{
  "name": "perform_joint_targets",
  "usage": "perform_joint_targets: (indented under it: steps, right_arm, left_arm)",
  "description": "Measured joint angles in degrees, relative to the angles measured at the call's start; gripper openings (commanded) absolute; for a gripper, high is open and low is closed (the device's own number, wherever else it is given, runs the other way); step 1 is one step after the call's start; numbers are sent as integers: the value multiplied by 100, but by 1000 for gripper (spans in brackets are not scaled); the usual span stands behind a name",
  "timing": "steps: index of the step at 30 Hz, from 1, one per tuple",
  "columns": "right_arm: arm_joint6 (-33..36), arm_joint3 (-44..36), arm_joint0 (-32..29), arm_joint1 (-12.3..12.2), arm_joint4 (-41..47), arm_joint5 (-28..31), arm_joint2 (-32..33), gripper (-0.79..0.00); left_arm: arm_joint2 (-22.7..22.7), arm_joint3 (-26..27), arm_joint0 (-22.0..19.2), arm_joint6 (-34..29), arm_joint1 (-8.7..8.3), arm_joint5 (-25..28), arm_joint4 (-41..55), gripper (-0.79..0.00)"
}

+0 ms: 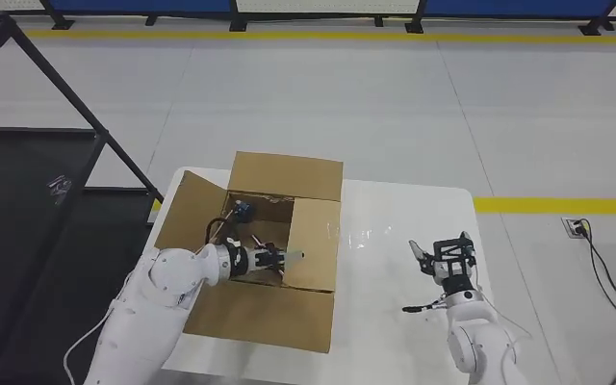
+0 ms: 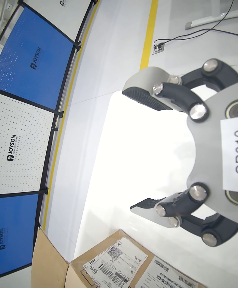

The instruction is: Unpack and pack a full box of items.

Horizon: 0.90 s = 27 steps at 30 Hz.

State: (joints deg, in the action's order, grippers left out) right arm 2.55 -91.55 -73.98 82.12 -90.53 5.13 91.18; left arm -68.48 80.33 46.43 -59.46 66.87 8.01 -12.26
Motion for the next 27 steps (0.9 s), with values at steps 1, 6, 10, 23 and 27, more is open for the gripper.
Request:
perform_joint_targets:
  steps: [1,6,10,23,27]
  right_arm:
    - [-11,4,-12,-4,14,-5,9,0]
    - [-56,6,-73,-24,82,-53,33,0]
    - [-66,-32,-122,-36,114,-107,35,0]
    - [-19,20,-97,-69,214,-229,-39,0]
    - [-15,28,-89,-81,263,-242,-35,0]
  left_arm:
    - [81,-130,-69,50,23,46,68,0]
    - [479,-710,-390,366,151,326,376,0]
    - [630,-934,-525,485,204,529,535,0]
    - [172,86,-18,663,40,850,488,0]
    - [156,399,75,738,25,832,494,0]
